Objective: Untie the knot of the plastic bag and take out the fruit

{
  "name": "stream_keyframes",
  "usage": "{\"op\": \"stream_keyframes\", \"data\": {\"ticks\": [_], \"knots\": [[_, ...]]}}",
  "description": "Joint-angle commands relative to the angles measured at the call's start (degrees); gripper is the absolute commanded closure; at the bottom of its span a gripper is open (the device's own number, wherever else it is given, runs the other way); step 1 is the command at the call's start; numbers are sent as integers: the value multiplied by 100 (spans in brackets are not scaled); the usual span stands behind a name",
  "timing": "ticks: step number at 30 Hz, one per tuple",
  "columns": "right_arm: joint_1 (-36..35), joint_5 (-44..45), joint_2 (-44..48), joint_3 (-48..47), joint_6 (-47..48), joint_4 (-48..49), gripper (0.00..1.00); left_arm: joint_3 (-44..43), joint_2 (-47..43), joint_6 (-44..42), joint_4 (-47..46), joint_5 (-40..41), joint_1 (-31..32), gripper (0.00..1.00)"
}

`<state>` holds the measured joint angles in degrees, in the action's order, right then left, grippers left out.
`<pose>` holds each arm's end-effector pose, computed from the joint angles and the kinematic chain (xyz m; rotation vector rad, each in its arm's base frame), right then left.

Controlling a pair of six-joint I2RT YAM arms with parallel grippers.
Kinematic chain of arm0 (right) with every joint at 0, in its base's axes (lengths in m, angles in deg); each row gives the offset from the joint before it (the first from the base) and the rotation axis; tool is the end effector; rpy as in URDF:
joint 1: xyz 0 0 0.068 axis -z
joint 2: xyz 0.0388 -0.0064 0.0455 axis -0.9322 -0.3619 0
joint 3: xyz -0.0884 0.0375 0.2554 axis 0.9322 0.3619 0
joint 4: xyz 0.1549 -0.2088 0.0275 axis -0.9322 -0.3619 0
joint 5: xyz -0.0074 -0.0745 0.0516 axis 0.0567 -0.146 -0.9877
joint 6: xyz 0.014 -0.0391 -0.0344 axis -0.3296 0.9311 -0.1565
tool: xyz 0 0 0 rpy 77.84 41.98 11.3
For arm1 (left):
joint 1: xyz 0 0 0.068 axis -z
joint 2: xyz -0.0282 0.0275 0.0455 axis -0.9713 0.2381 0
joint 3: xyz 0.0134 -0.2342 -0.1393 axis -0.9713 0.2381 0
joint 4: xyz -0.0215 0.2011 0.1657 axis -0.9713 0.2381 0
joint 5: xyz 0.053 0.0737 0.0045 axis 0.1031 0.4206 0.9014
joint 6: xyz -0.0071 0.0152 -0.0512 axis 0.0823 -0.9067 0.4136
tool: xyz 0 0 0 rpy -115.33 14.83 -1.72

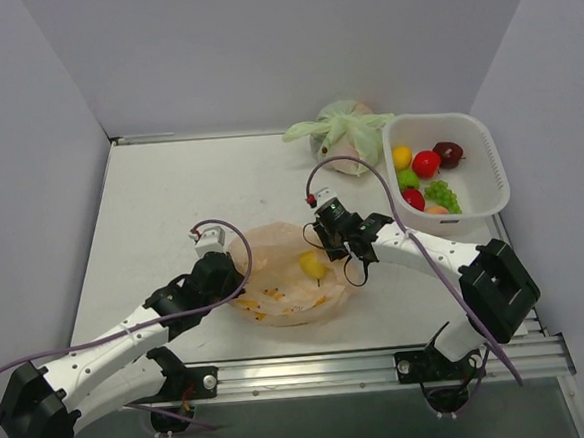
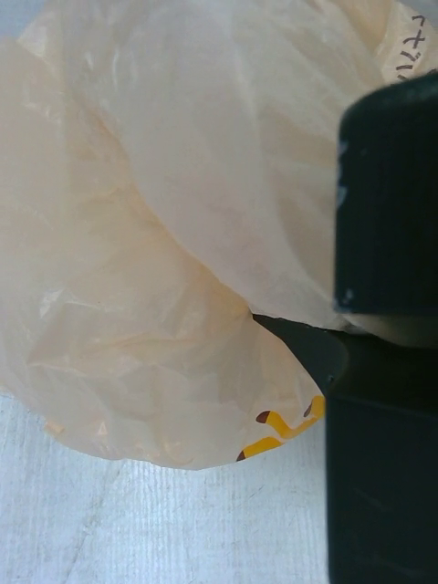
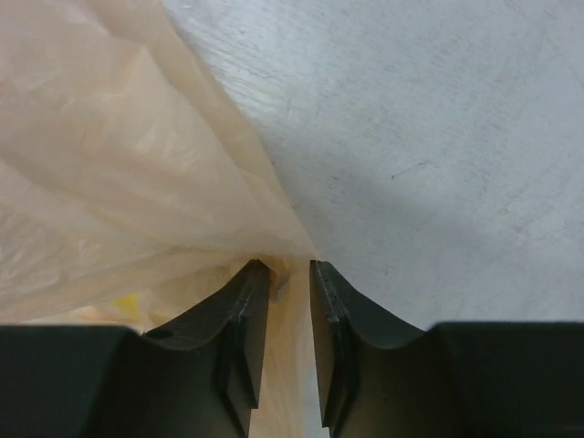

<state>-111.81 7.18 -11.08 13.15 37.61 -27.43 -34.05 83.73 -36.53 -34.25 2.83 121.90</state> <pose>0.2404 0.2168 0.2252 -0.5938 2.2445 0.2887 0.1396 -0.1255 0.2129 -0.1735 2.2695 -0.4543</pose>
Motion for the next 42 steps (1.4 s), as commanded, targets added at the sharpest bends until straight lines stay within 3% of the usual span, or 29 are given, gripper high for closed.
{"op": "stream_keyframes", "data": {"ticks": [1,6,13,16,20,24,32,42], "knots": [[180,-35,-220,244,-307,335,78,-241,68,-93,-68,-87,21,100],[198,-676,-414,491,-333,862,87,-223,200,-190,-305,-175,74,100],[-241,-844,-476,236,-158,1013,86,-249,709,-182,-613,-193,144,100],[-320,-722,-248,122,-123,855,77,-320,841,-164,-613,-105,161,100],[-400,-292,314,8,-61,452,46,-338,798,-120,-525,97,179,100],[-514,-89,886,-159,-61,204,28,-267,710,-41,-507,212,179,100],[-769,-396,1248,-371,-403,274,22,-232,763,38,-508,159,179,100],[-865,-888,211,-221,-755,968,21,-215,683,91,-464,150,170,100]]}}
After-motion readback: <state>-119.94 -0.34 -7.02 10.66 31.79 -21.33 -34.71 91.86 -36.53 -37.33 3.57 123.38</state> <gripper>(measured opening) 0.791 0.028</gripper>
